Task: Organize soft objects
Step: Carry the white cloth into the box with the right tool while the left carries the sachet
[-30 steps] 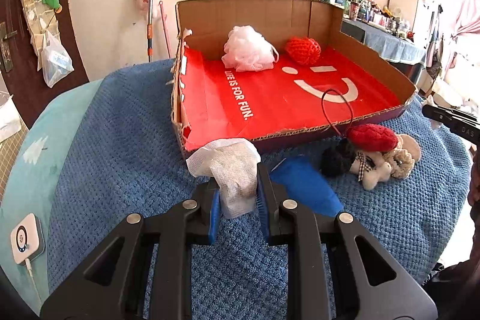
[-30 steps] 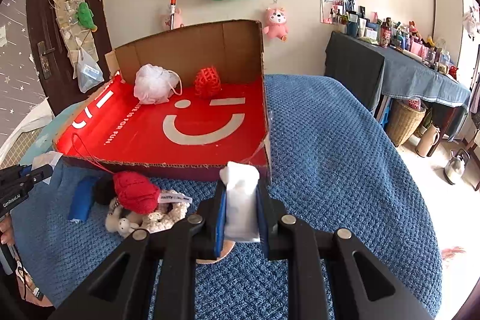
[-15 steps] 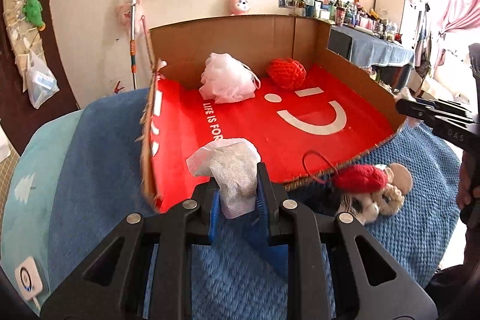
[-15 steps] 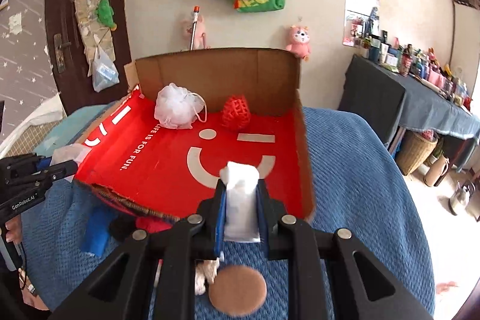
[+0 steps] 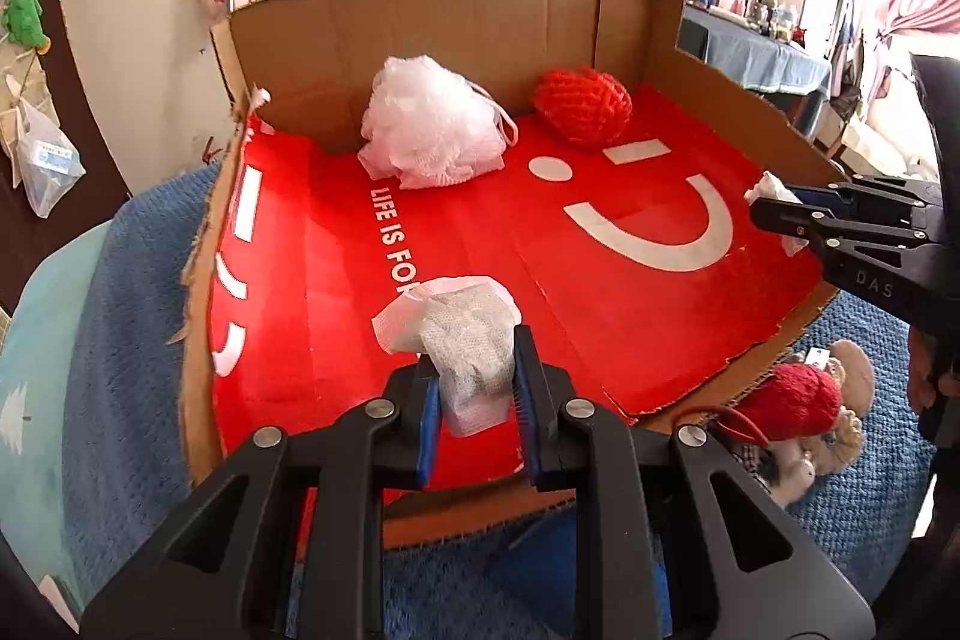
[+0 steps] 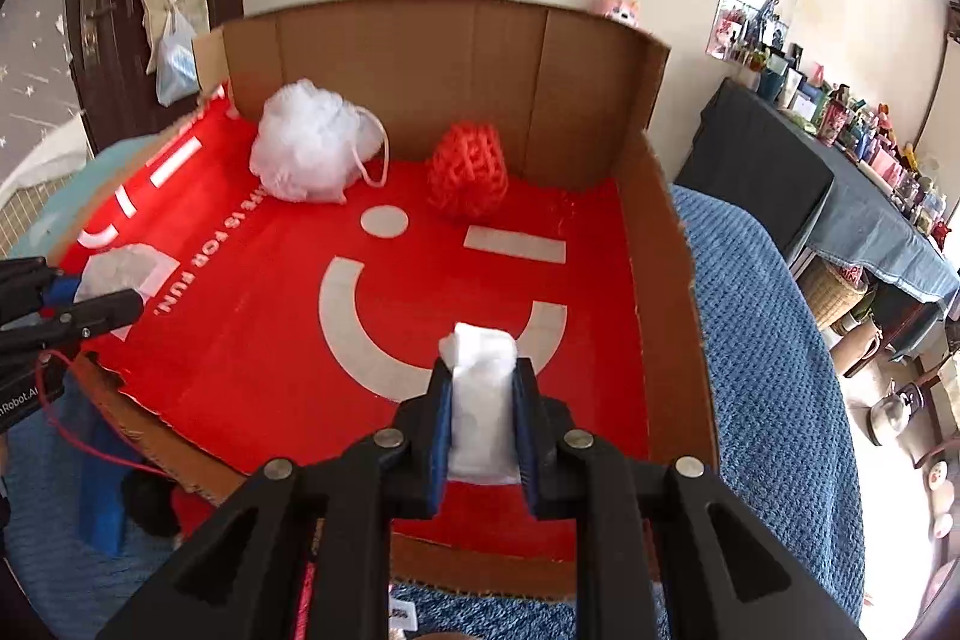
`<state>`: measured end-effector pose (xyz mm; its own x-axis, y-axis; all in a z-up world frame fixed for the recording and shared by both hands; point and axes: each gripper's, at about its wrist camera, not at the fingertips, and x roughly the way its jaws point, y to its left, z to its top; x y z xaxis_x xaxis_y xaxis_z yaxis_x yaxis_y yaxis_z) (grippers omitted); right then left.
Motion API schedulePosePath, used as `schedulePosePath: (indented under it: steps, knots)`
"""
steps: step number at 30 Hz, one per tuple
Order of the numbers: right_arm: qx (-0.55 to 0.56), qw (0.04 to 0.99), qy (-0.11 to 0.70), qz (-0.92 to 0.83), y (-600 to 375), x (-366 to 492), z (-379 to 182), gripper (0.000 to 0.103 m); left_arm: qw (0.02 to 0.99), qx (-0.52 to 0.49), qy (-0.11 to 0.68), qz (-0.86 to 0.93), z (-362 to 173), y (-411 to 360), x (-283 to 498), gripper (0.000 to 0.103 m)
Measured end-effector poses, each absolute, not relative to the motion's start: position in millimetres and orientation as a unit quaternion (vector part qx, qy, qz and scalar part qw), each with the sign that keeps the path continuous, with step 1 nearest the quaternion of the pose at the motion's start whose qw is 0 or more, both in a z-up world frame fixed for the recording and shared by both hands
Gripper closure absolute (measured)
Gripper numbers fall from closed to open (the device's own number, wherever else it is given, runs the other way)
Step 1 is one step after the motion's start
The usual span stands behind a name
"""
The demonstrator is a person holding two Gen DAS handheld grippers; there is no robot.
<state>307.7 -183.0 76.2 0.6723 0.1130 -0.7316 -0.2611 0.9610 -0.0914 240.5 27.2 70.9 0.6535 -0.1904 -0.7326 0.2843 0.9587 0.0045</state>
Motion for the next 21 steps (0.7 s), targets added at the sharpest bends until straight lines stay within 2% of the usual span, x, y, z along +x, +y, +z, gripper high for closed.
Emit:
schedulePosePath:
  steps: [21]
  knots:
    - [-0.121,0.885,0.436,0.109,-178.8,322.3,53.0,0.082,0.890,0.055,0.431,-0.139,46.1,25.7,266.3,0.084]
